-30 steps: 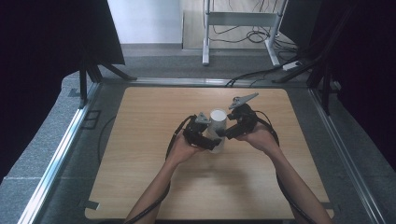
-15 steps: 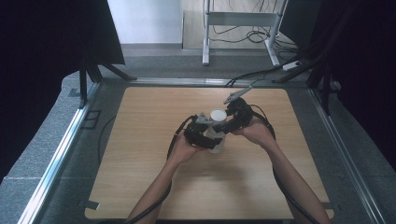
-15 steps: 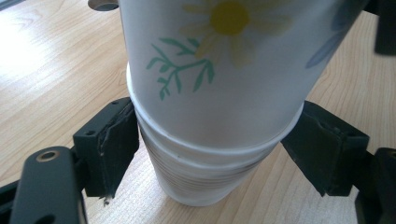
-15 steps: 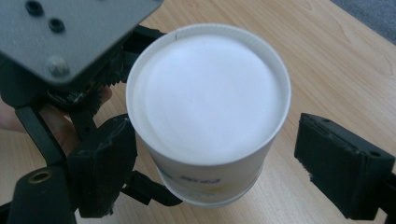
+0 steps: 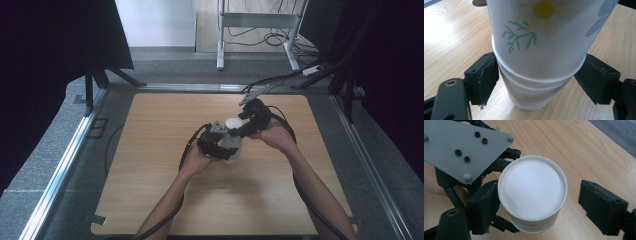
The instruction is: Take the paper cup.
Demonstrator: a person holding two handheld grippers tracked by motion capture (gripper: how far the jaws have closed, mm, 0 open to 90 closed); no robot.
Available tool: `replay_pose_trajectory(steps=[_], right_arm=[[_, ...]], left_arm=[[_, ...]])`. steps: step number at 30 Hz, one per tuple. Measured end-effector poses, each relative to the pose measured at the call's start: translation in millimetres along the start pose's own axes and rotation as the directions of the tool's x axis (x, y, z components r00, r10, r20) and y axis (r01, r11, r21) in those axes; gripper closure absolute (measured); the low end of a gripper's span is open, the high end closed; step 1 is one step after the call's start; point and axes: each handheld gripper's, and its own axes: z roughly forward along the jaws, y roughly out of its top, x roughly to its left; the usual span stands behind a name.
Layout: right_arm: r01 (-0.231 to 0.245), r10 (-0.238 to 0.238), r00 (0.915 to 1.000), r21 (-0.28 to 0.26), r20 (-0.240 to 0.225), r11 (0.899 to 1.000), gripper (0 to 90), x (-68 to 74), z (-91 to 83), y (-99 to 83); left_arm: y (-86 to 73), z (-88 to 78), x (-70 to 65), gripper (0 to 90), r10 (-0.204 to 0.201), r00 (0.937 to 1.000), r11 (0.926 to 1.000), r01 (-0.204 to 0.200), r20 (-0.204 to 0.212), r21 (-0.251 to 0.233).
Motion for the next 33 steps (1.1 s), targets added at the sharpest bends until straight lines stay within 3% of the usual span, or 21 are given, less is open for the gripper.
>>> replay_pose_trajectory(steps=[5,15,21,28,33], right_arm=[[0.026,-0.025,0.9992,0.022,-0.031,0.999,33.7,1.8,-2.7,5.7],[0.065,-0.063,0.9978,0.090,-0.022,0.994,35.5,5.9,-6.0,16.0],[0.099,-0.097,0.9951,0.160,-0.020,0.982,35.8,8.4,-6.4,24.3],[0.131,-0.129,0.9913,0.240,-0.023,0.962,36.3,11.0,-7.0,36.8],[0.129,-0.127,0.9916,0.259,-0.025,0.957,36.6,11.3,-11.2,46.0]], left_arm=[[0.1,-0.2,-0.1,20.1,0.005,1.0000,1.0000,-0.005,-0.003,0.005],[0.7,-0.4,0.0,20.2,0.015,0.9999,0.9998,-0.015,-0.004,0.013],[0.8,-0.3,-0.8,20.2,0.010,0.9999,0.9999,-0.010,-0.007,0.012],[1.0,-0.4,-0.5,20.2,0.016,0.9999,0.9998,-0.016,-0.005,0.015],[0.7,-0.2,-0.3,20.1,0.018,0.9998,0.9997,-0.018,-0.004,0.013]])
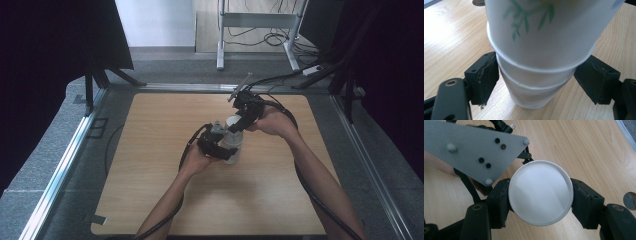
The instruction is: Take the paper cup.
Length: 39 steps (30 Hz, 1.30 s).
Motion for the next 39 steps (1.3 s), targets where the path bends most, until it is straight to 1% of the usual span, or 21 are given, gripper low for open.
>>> replay_pose_trajectory(steps=[6,10,12,18,22,24,31,37,39], right_arm=[[-0.012,0.012,0.9998,0.009,-0.013,1.000,36.7,-3.7,-7.4,4.2],[-0.012,0.012,0.9997,0.003,-0.023,1.000,36.8,-4.8,-12.3,5.8],[-0.012,0.012,0.9996,-0.001,-0.025,1.000,36.8,-4.4,-15.8,7.0],[-0.007,0.006,0.9998,-0.015,-0.018,1.000,36.8,-2.6,-27.1,11.0],[0.002,-0.003,0.9999,-0.024,-0.010,1.000,36.8,-0.2,-36.5,14.1],[0.005,-0.006,0.9999,-0.027,-0.011,1.000,36.8,0.7,-39.9,14.9],[0.015,-0.016,0.9998,-0.032,-0.013,0.999,36.8,5.4,-52.5,15.7],[0.027,-0.028,0.9994,-0.043,-0.020,0.999,36.8,12.1,-62.0,14.7],[0.036,-0.037,0.9990,-0.046,-0.024,0.998,36.8,15.1,-64.4,14.5]], left_arm=[[-0.8,0.4,0.2,19.2,-0.007,1.0000,1.0000,0.007,0.002,-0.003],[-2.0,0.1,0.5,14.4,-0.015,0.9999,0.9999,0.015,-0.002,-0.008],[-2.5,-1.5,1.1,14.0,-0.013,0.9999,0.9999,0.013,0.006,-0.010],[-2.1,-9.3,1.9,13.6,-0.014,0.9999,0.9997,0.014,0.008,-0.021],[-1.3,-14.7,2.1,13.5,-0.014,0.9999,0.9997,0.014,0.006,-0.020],[-1.1,-17.2,2.0,13.3,-0.010,0.9999,0.9998,0.011,0.012,-0.014],[-0.2,-25.1,-1.8,11.7,0.009,0.9999,0.9999,-0.009,0.013,0.013],[2.7,-32.2,-6.9,11.1,0.023,0.9995,0.9995,-0.024,0.020,0.021],[3.9,-34.4,-8.6,11.1,0.035,0.9992,0.9991,-0.035,0.022,0.024]])
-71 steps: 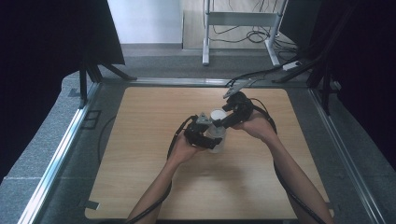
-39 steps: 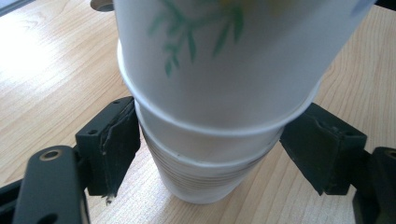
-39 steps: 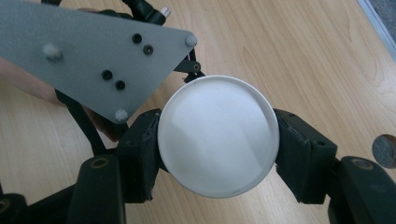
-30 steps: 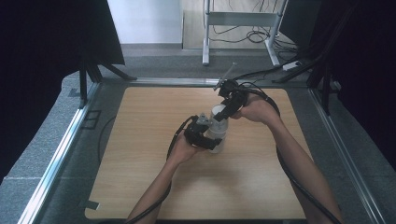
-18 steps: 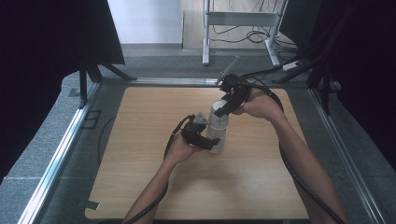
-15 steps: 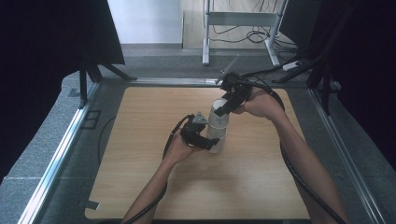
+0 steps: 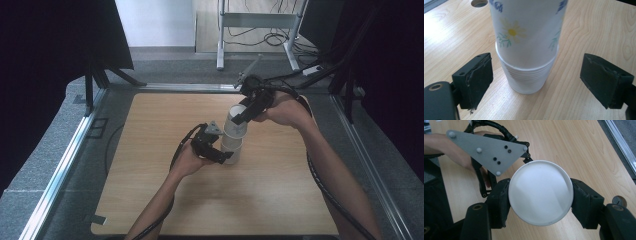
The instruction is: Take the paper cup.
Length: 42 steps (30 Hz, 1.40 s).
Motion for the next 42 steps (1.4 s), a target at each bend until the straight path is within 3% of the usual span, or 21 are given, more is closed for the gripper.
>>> replay_pose_trajectory(steps=[9,20,33,42], right_arm=[[0.038,-0.038,0.9991,-0.007,-0.016,0.999,36.8,14.8,-9.4,-2.6],[0.046,-0.046,0.9985,-0.022,-0.030,0.999,36.8,24.1,-10.6,-19.5],[0.067,-0.069,0.9967,-0.041,-0.044,0.997,36.8,38.6,-3.5,-41.2],[0.074,-0.078,0.9953,-0.067,-0.058,0.995,36.7,48.6,4.5,-55.8]], left_arm=[[-1.9,-13.7,-6.6,10.9,0.029,0.9996,0.9995,-0.030,0.004,0.011],[-10.1,-25.3,-10.6,10.9,0.016,0.9986,0.9998,-0.016,0.049,-0.008],[-18.3,-27.5,-25.6,10.9,0.076,0.9908,0.9971,-0.077,0.112,-0.003],[-25.4,-28.7,-35.3,11.0,0.091,0.9868,0.9958,-0.090,0.134,-0.014]])
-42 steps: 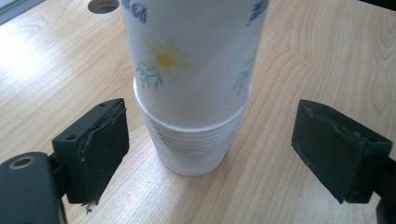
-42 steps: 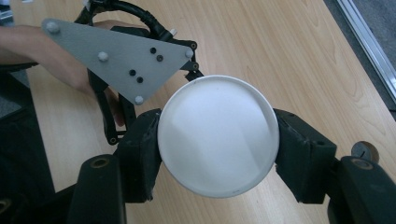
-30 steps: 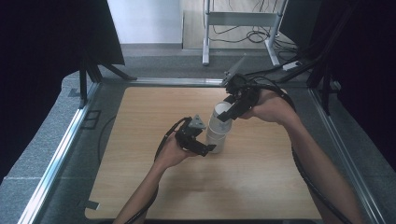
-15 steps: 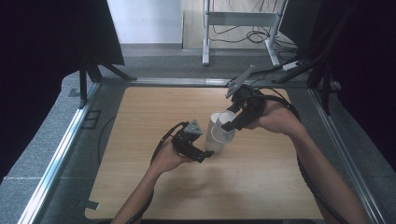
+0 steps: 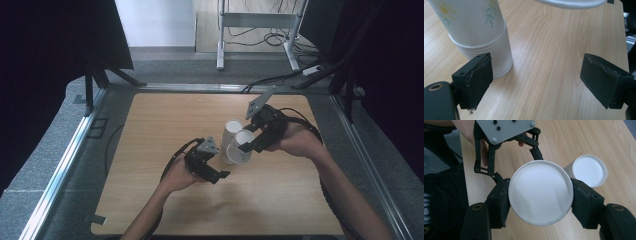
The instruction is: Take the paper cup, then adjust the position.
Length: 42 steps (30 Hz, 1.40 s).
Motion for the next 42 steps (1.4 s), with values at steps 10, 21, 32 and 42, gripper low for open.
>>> replay_pose_trajectory(steps=[10,21,32,42], right_arm=[[0.008,-0.009,0.9999,-0.036,-0.008,0.999,36.8,7.8,12.4,-17.0],[0.008,-0.009,0.9998,-0.072,-0.017,0.997,36.7,14.4,25.2,-35.4],[0.005,-0.007,0.9998,-0.117,-0.017,0.993,36.8,15.0,40.0,-57.1],[-0.001,-0.003,0.9998,-0.164,-0.021,0.986,36.8,16.0,53.2,-73.4]], left_arm=[[-8.1,-3.6,-6.5,11.3,0.009,0.9999,0.9999,-0.009,0.012,-0.013],[-16.1,-6.3,-12.3,11.6,0.016,0.9997,0.9996,-0.015,0.018,-0.023],[-25.3,-6.0,-17.7,12.0,0.019,0.9997,0.9997,-0.018,0.017,-0.014],[-30.0,-5.9,-21.2,11.9,0.045,0.9990,0.9989,-0.045,0.008,0.017]])
